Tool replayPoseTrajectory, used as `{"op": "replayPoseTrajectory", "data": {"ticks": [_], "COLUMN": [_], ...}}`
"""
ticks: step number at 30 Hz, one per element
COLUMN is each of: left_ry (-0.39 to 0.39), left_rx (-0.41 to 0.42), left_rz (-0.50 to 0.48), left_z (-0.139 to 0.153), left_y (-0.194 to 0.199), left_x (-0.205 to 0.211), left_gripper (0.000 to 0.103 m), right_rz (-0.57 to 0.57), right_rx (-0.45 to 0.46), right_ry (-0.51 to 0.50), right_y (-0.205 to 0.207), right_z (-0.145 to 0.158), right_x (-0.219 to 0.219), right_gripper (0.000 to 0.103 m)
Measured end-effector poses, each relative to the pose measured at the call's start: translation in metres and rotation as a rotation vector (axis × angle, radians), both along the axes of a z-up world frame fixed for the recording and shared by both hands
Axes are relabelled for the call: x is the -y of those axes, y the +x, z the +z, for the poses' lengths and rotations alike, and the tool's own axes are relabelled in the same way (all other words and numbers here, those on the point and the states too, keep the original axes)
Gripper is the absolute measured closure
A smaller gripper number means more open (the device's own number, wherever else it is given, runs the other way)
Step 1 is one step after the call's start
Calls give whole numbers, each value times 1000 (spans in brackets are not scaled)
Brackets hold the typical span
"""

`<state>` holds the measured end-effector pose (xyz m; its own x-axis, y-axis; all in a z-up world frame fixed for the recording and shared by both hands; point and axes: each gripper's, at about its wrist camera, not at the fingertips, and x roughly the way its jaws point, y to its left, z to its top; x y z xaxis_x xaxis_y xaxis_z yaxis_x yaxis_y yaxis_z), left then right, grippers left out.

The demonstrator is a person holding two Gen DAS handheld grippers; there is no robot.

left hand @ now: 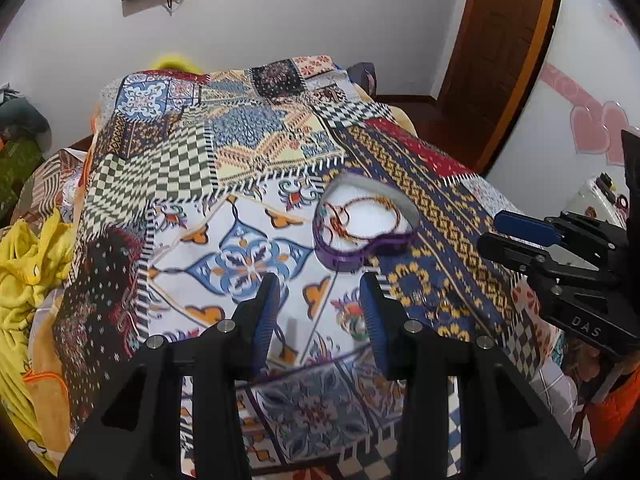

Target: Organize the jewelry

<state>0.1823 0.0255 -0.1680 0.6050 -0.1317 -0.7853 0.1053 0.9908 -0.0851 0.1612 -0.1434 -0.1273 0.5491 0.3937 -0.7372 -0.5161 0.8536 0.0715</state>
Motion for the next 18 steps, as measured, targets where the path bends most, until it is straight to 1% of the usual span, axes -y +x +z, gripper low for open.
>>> {"op": "replayPoseTrajectory", "data": {"ticks": [9, 15, 18], "left_ry": [-9, -12, -26], "left_rx": [-68, -90, -100], "left_rz": [-28, -58, -71], "left_z": [-25, -37, -42], "left_y": [-12, -16, -17], "left_x": [8, 21, 25], "left_gripper": [62, 62, 62], "right_rz": [2, 31, 41], "right_rx": [-67, -109, -122], "right_ry": [-27, -57, -68], "right_y": [-9, -19, -22], "right_z": [-25, -43, -51], "right_x": [3, 2, 1], "right_gripper": [72, 72, 72]}}
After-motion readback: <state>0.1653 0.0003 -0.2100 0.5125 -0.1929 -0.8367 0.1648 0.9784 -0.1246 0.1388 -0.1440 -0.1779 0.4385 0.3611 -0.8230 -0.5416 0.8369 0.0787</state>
